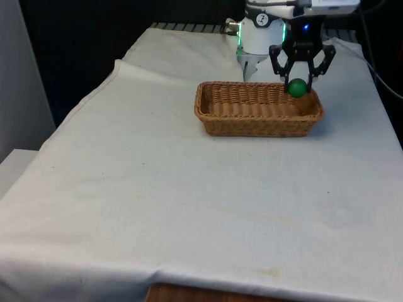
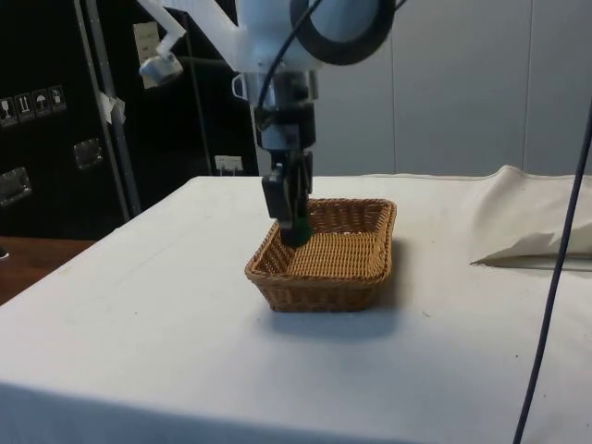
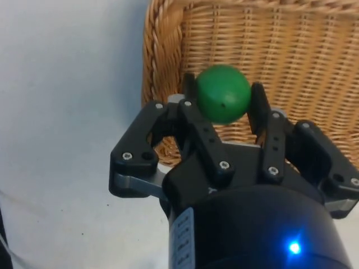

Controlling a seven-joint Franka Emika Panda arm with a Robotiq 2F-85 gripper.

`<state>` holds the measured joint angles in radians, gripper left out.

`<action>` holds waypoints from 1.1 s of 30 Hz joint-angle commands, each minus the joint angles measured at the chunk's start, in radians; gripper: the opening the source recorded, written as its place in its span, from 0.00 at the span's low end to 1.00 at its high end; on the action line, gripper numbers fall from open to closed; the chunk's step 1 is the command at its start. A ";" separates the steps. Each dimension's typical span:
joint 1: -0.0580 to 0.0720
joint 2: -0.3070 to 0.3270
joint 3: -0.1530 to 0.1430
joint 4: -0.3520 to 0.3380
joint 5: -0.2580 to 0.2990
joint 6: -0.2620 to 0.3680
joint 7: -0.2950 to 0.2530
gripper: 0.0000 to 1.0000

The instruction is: Pick up the ball and place it into the basket.

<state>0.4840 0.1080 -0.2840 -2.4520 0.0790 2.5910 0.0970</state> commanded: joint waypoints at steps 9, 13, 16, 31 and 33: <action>-0.002 0.023 0.016 -0.075 0.044 0.109 -0.010 0.02; 0.000 0.037 0.010 -0.084 0.034 0.126 0.000 0.02; -0.006 0.043 0.019 -0.092 0.061 0.155 -0.018 0.02; -0.008 0.050 0.010 -0.088 0.039 0.155 -0.013 1.00; -0.011 0.043 0.016 -0.092 0.055 0.156 -0.026 1.00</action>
<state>0.4760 0.1580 -0.2740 -2.5400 0.1180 2.7460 0.0840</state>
